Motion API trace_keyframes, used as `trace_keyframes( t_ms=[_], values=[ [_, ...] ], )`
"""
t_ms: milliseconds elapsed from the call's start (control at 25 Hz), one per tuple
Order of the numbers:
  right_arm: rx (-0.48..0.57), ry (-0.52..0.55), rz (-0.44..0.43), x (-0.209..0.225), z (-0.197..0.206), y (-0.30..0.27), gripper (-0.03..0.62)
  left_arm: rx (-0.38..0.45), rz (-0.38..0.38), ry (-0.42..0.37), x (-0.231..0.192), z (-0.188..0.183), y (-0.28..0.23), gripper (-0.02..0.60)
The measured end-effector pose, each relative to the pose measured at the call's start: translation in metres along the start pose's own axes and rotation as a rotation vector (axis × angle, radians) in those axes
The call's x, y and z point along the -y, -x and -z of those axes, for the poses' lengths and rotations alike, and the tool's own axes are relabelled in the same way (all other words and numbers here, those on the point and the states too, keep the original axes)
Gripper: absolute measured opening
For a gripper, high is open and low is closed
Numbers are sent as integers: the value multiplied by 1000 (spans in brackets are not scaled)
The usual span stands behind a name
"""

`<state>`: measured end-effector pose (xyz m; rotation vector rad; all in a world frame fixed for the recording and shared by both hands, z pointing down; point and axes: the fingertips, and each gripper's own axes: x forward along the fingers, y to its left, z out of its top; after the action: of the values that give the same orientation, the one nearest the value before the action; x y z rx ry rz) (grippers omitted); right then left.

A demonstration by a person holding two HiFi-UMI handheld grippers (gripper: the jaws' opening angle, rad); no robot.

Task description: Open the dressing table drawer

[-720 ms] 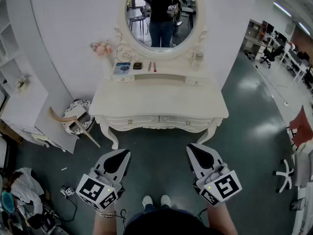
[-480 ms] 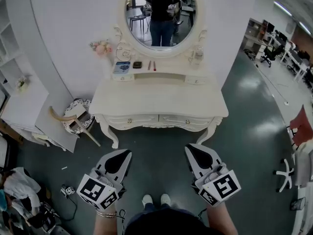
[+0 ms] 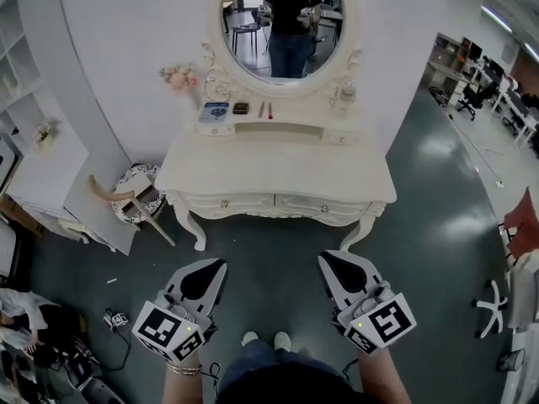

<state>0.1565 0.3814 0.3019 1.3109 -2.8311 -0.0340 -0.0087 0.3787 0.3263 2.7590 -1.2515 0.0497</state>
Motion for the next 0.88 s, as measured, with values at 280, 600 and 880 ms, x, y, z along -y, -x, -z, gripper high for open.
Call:
trace_keyframes(
  t_ms=[280, 600, 880],
  values=[
    [-28, -20, 1, 9, 19, 14, 18, -20, -34, 12, 10, 12, 3, 17],
    [-34, -30, 4, 27, 25, -4, 18, -44, -52, 13, -10, 17, -4, 17],
    [-55, -27, 16, 39, 24, -41, 18, -47, -16, 24, -46, 15, -30, 17]
  ],
)
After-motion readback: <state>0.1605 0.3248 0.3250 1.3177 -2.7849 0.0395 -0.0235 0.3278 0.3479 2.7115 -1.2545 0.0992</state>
